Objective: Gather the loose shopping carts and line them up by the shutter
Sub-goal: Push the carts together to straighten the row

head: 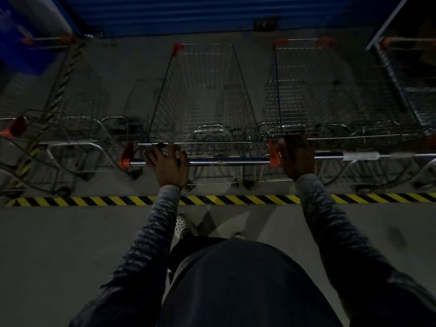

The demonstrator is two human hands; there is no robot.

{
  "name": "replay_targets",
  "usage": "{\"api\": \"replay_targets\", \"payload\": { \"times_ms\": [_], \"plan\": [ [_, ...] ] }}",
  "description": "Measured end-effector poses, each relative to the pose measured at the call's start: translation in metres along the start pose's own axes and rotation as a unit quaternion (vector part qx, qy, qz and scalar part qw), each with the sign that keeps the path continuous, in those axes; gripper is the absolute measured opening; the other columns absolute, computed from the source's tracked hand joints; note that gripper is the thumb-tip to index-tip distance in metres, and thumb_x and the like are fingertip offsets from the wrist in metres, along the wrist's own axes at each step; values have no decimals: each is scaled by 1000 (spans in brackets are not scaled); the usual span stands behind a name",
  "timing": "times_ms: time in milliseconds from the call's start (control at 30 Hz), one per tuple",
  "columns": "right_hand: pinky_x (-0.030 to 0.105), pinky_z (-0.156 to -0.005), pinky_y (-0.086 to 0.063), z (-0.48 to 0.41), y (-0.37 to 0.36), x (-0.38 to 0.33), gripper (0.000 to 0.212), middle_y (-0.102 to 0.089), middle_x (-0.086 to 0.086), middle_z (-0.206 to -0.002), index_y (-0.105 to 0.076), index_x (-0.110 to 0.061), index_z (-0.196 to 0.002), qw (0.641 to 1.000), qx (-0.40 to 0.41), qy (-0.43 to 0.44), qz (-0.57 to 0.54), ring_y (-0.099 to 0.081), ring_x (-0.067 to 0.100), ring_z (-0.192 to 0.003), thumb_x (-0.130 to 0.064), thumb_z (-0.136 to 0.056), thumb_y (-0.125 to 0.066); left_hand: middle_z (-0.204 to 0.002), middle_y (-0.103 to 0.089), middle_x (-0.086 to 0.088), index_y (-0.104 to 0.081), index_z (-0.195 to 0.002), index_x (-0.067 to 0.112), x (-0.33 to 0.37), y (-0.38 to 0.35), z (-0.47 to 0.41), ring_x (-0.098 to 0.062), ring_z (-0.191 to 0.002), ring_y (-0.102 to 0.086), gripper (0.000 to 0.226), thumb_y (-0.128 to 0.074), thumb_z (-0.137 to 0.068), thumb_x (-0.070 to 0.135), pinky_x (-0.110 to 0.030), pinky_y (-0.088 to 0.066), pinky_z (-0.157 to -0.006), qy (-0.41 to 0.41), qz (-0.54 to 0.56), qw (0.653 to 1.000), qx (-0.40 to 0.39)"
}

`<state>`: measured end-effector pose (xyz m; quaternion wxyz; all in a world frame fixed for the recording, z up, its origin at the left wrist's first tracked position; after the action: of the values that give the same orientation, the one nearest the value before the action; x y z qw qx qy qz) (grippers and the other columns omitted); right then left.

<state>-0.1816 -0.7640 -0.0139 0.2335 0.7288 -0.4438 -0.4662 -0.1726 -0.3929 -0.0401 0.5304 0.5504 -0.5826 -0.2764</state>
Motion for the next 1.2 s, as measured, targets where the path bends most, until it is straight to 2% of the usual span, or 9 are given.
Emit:
{"api": "replay_targets", "payload": {
  "times_ms": [100,267,400,567,800,933,1033,1133,1200],
  "plan": [
    [42,-88,-36,1,-6,-11,40,-72,5,-105,-76,-15,-99,996,-8,44,80,-59,32,-105,-42,-104,-47,-137,-47,-33,-69,-108,10,0,-2,1,-50,-130,-36,47,-40,-96,44,-58,-16,-114,4,1,1000,8],
    [49,-86,-44,4,-20,-12,44,-68,2,-109,-75,-21,-102,988,1,48,145,-60,32,-103,-48,-107,-41,-125,-53,-29,-70,-97,10,2,-1,1,-44,-119,-41,38,-47,-94,39,-58,-23,-111,2,-12,999,33],
    [48,-89,-42,5,-24,-11,41,-66,0,-110,-76,-23,-100,987,21,34,157,-59,28,-103,-46,-106,-44,-117,-55,-27,-68,-94,9,2,-2,2,-39,-113,-40,39,-44,-94,40,-58,-26,-108,-21,-30,998,45],
    [45,-86,-39,8,-24,-13,36,-66,4,-109,-74,-20,-100,984,49,48,166,-60,32,-98,-42,-106,-46,-119,-55,-27,-70,-94,8,2,-1,3,-43,-114,-43,43,-42,-92,40,-60,-26,-108,-16,-32,999,35],
    [45,-88,-38,9,-24,-13,35,-67,8,-111,-74,-19,-102,983,75,50,161,-63,35,-97,-37,-106,-45,-114,-53,-23,-66,-92,9,1,-1,5,-35,-110,-37,43,-39,-91,41,-54,-27,-102,-17,-28,999,36],
    [44,-85,-39,9,-22,-14,33,-67,7,-108,-73,-18,-99,984,83,58,150,-62,33,-94,-37,-106,-46,-113,-53,-24,-65,-90,8,2,0,4,-34,-109,-36,40,-41,-90,40,-56,-26,-104,-15,-20,999,39],
    [47,-92,-37,9,-18,-11,40,-69,8,-110,-74,-15,-99,994,63,6,85,-59,33,-103,-36,-106,-40,-118,-53,-25,-65,-96,9,2,0,4,-36,-114,-36,41,-40,-91,41,-59,-27,-107,-6,-12,1000,29],
    [47,-96,-33,14,-4,-2,42,-68,11,-111,-71,-13,-105,992,103,-59,53,-53,33,-107,-31,-107,-33,-136,-47,-32,-61,-119,8,4,0,9,-49,-128,-39,49,-40,-94,46,-64,-20,-112,27,9,1000,11],
    [45,-97,-32,20,3,10,48,-67,13,-110,-68,-11,-108,987,114,-107,44,-53,32,-105,-35,-109,-27,-139,-44,-31,-56,-126,10,11,2,16,-47,-130,-36,51,-41,-96,47,-64,-17,-114,11,18,1000,9]
  ]
}}
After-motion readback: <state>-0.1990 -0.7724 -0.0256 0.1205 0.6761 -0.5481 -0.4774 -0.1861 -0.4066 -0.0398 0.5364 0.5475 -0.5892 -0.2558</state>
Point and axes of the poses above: each hand's wrist, its own z-axis away from the middle knuckle, its own y-axis out of the back of the hand, x = y × z, the point moved 3 cm from there along -z, towards the middle knuckle
